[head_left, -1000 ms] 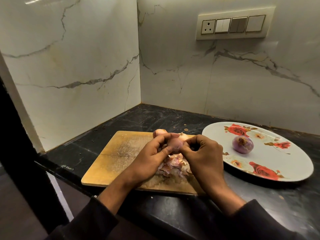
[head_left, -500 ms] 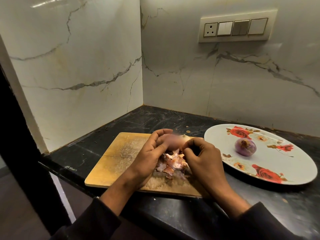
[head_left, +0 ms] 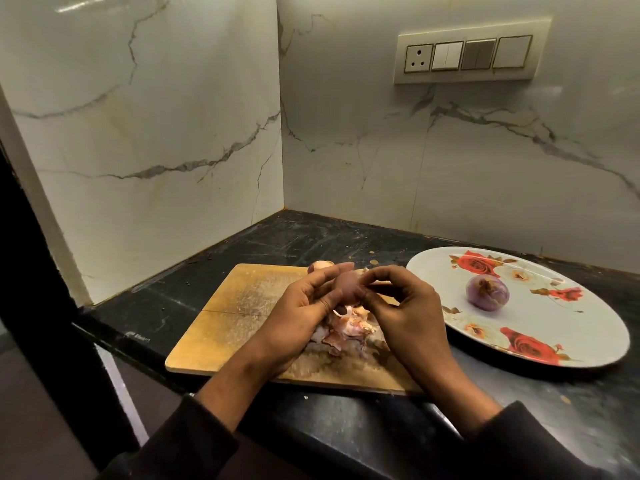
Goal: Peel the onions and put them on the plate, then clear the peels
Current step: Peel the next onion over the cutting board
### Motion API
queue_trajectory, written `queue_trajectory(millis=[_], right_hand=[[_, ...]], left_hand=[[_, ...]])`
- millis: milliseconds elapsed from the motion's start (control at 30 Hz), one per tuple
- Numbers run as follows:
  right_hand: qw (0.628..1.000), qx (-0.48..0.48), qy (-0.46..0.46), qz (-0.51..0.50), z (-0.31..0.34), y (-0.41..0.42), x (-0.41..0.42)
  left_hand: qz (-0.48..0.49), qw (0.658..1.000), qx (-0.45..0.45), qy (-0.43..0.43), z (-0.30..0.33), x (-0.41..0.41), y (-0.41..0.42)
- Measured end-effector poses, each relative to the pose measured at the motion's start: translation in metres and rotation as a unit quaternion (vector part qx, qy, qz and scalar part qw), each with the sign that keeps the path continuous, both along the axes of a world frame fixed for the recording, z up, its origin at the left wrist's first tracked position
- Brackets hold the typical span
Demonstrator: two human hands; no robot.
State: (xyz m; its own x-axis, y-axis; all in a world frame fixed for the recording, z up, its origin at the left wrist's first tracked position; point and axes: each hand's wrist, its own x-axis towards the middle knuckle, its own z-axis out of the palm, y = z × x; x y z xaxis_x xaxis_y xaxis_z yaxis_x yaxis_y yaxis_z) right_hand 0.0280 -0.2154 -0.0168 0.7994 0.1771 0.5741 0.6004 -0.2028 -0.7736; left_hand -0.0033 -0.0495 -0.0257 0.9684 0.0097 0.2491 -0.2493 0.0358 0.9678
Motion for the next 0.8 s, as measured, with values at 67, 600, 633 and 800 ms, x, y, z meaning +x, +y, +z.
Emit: queue_trajectory(millis=[67,600,633,800], right_hand=[[1.000,-0.001,0.007,0.011,0.0000,-0.0005,0.0006],[0.992,0.069,0.088,0.054,0.0047,-0.0034,-0.0011],[0.993,0.071,0.081,0.050,0.0041,-0.0033,-0.0009],[0.997,0.061,0.038,0.027,0.0036,-0.0040,0.0011]], left_hand=[[0.006,1.000,-0.006,0.006,-0.0006,0.0003,0.0007],[0.004,1.000,0.016,0.011,-0.0002,0.0002,0.0007],[0.006,1.000,0.018,0.014,-0.0001,-0.0001,0.0005],[0.011,0.999,0.027,0.021,-0.0006,-0.0009,0.0005]])
